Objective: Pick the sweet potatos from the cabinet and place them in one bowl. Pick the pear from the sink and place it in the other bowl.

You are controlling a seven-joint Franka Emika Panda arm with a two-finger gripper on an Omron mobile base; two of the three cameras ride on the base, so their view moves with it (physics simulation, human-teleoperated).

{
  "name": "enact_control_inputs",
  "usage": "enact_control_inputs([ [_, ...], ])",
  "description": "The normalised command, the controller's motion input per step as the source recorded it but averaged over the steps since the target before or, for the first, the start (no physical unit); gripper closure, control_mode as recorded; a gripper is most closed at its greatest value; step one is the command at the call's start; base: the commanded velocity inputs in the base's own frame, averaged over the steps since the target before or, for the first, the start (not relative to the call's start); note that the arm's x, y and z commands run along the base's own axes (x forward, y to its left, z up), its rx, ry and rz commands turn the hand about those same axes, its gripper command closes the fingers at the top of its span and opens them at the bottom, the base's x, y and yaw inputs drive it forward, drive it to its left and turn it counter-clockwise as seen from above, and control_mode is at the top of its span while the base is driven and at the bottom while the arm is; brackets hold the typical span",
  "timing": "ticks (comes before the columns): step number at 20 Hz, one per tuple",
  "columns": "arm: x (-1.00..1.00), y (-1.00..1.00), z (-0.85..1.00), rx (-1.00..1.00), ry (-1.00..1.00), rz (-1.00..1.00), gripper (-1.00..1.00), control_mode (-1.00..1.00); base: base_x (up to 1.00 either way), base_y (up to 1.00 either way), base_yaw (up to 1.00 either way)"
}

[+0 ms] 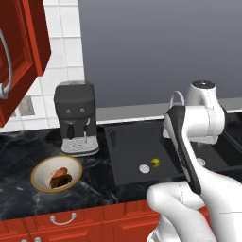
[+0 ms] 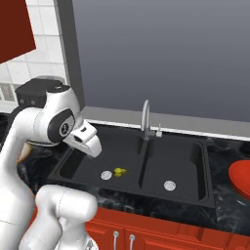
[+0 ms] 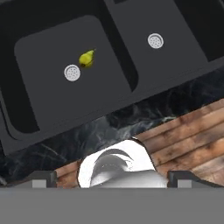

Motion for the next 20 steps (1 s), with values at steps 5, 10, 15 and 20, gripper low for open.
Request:
enact_control_inputs([
  [5,0.49,0.05,-0.59,0.00,-0.16,-0.15,-1.00,-1.00,0.00,0.00,0.00],
  [10,0.48,0.01,-0.27,0.01,-0.09,-0.04,-1.00,-1.00,0.00,0.00,0.00],
  [15,0.50,-0.14,-0.15,0.04,0.01,0.00,-1.00,-1.00,0.00,0.00,0.00],
  [20,0.47,-0.14,-0.30,0.01,0.01,0.00,-1.00,-1.00,0.00,0.00,0.00],
])
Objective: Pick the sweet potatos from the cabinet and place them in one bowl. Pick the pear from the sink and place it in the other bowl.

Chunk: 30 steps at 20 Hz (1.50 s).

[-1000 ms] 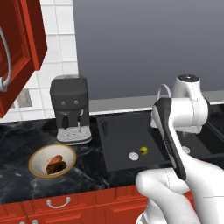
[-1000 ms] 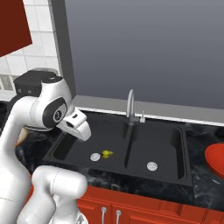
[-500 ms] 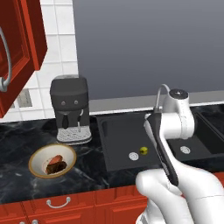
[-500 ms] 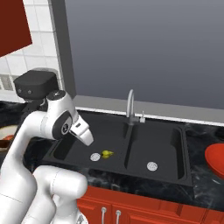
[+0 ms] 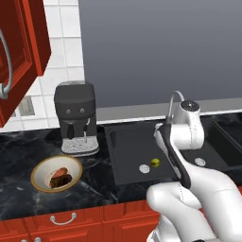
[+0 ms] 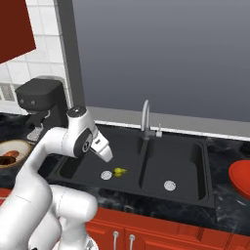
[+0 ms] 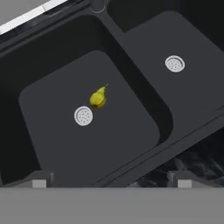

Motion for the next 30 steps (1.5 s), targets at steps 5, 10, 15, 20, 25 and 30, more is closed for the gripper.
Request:
enact_control_inputs([
  [5,0.55,-0.08,-0.42,0.00,0.00,-0.05,-1.00,-1.00,0.00,0.00,0.00],
  [10,0.47,0.00,-0.38,0.00,0.00,-0.05,-1.00,-1.00,0.00,0.00,0.00],
  [15,0.35,-0.04,-0.40,0.01,0.04,-0.01,-1.00,-1.00,0.00,0.00,0.00],
  [20,0.35,-0.06,-0.40,0.01,0.05,0.00,-1.00,-1.00,0.00,0.00,0.00],
  [25,0.44,-0.05,-0.26,0.00,0.04,0.00,-1.00,-1.00,0.00,0.00,0.00],
  [30,0.41,0.00,-0.21,0.00,0.04,0.00,-1.00,-1.00,0.00,0.00,0.00],
])
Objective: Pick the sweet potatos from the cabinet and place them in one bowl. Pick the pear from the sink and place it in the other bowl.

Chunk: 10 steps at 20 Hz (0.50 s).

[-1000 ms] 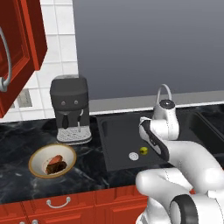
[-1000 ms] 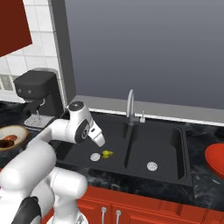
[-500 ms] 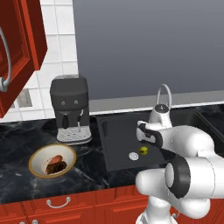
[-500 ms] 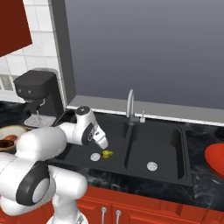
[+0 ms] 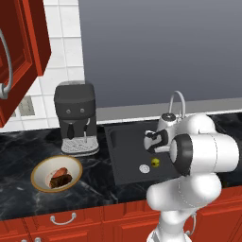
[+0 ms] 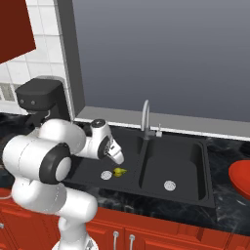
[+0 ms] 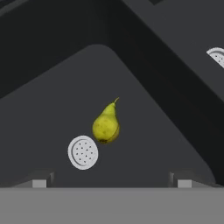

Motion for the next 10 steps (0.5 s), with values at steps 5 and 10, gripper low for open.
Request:
enact_control_inputs([
  [5,0.34,-0.02,-0.24,0.00,0.04,0.00,-1.00,-1.00,0.00,0.00,0.00],
  [10,0.13,-0.09,-0.35,0.00,0.06,-0.02,-1.00,-1.00,0.00,0.00,0.00],
])
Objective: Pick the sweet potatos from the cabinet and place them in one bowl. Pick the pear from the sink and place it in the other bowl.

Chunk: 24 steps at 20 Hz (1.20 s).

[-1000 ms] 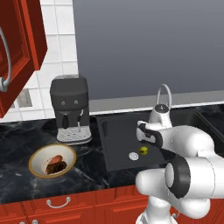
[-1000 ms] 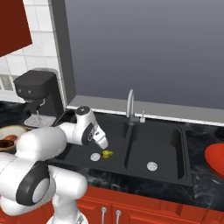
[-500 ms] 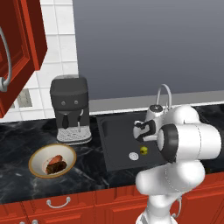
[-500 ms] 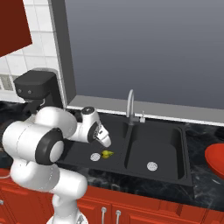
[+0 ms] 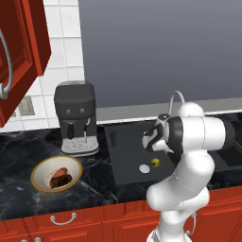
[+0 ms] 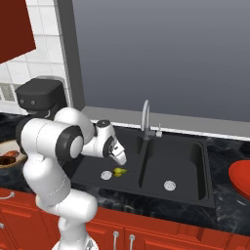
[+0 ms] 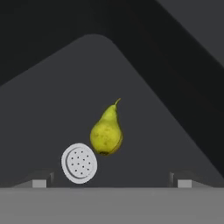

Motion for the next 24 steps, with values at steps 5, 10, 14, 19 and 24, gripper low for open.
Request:
enact_control_inputs([
  [5,0.02,-0.02,-0.37,0.00,0.07,-0.05,-1.00,-1.00,0.00,0.00,0.00],
  [10,0.13,0.00,-0.28,0.00,0.02,-0.02,-1.00,-1.00,0.00,0.00,0.00],
  [14,0.16,0.00,-0.25,0.00,0.01,-0.02,-1.00,-1.00,0.00,0.00,0.00],
  [19,0.12,-0.05,-0.30,0.01,0.02,-0.02,-1.00,-1.00,0.00,0.00,0.00],
  [24,0.05,-0.11,-0.34,0.02,0.00,-0.02,-1.00,-1.00,0.00,0.00,0.00],
])
